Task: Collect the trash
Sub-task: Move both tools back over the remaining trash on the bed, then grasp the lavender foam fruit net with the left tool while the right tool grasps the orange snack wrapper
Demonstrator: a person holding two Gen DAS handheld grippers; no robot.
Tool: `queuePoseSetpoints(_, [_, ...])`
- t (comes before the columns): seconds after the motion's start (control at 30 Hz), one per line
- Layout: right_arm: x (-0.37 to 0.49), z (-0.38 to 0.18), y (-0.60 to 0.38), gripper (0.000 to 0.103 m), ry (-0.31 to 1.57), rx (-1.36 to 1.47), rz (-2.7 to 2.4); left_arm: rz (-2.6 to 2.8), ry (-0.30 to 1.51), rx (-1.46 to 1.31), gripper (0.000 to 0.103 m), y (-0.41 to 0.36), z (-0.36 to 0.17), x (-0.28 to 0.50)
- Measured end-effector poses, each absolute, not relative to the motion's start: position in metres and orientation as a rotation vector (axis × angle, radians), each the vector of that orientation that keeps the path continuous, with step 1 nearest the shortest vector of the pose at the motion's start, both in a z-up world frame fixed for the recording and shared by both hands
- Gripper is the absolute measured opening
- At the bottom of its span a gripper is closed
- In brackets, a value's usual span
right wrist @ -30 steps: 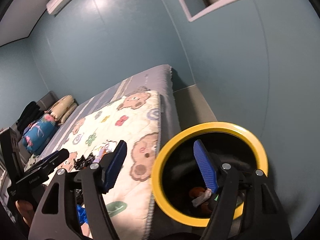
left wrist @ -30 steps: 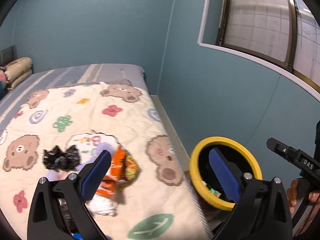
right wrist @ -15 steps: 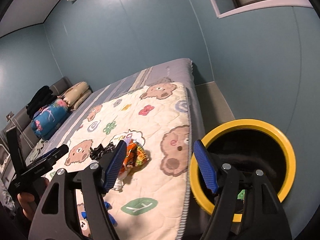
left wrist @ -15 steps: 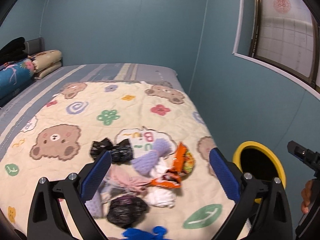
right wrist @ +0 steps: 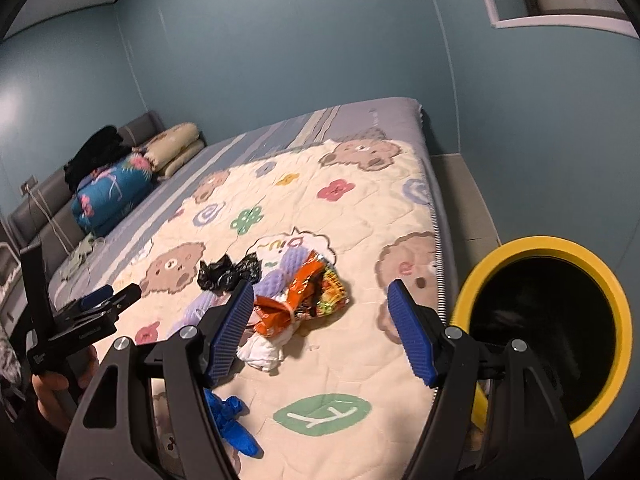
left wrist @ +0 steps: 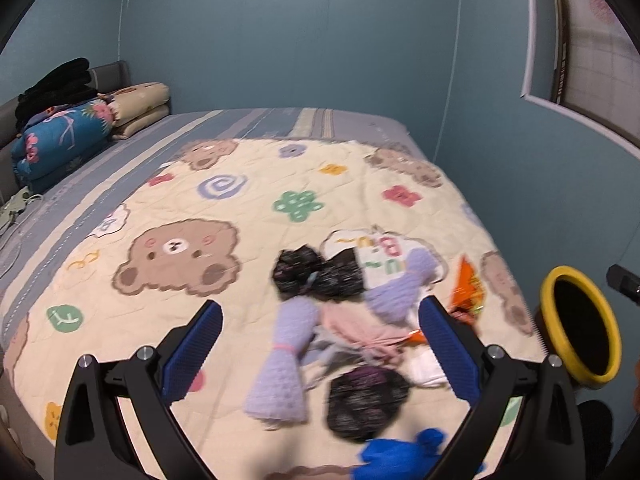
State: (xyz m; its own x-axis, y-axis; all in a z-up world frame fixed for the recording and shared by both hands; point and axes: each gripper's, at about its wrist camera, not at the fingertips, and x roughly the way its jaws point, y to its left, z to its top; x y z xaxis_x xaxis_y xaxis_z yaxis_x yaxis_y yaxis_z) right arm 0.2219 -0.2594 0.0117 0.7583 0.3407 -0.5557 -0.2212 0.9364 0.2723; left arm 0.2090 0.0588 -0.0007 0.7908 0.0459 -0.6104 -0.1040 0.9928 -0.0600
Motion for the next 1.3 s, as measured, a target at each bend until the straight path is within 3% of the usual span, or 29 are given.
queuePoseSetpoints(0.5, [0.271,-0.050,-0.175,0.066,0.769,0.024,0.339,0.150,0.796,-0.149,0.095,0.100,-0.064,0.235])
queuePoseSetpoints(1.3, [0.308,-0.105,-0.127,0.063,0.779,-0.180,0.306,0.197,0.986,-0.182,0.095,0.112,-0.124,0.262])
